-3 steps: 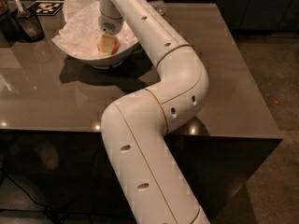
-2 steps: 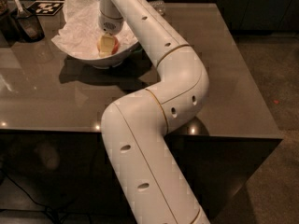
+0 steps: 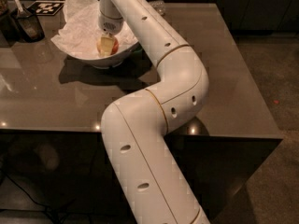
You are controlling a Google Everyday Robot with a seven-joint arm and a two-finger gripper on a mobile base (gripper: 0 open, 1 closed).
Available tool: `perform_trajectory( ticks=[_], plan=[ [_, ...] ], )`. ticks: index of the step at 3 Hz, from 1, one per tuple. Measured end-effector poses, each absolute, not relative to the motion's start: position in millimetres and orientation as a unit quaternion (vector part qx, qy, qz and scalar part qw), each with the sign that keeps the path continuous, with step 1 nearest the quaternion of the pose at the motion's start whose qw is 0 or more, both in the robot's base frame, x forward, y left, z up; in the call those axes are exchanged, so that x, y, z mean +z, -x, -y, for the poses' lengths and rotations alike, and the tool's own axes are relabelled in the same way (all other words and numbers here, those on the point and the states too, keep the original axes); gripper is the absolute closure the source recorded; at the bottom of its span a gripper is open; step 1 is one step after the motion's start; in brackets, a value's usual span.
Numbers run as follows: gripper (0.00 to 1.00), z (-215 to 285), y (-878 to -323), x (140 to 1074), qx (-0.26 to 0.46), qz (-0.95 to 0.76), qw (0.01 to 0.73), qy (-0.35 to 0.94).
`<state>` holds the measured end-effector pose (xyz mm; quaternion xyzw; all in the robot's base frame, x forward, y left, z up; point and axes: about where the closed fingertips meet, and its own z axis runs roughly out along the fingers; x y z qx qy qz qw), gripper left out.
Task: Pick apple from white bowl
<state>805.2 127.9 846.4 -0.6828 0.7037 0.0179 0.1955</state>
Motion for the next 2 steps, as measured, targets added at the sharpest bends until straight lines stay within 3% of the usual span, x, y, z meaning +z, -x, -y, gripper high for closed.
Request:
perform_trajectory(
  ticks=[1, 2],
  plan=[
    [0.89, -129.7, -809.1, 844.9, 0.02, -0.704, 0.203, 0.68],
    [1.0, -125.7, -812.7, 878.9, 0.014, -0.72, 0.238, 0.652]
  ],
)
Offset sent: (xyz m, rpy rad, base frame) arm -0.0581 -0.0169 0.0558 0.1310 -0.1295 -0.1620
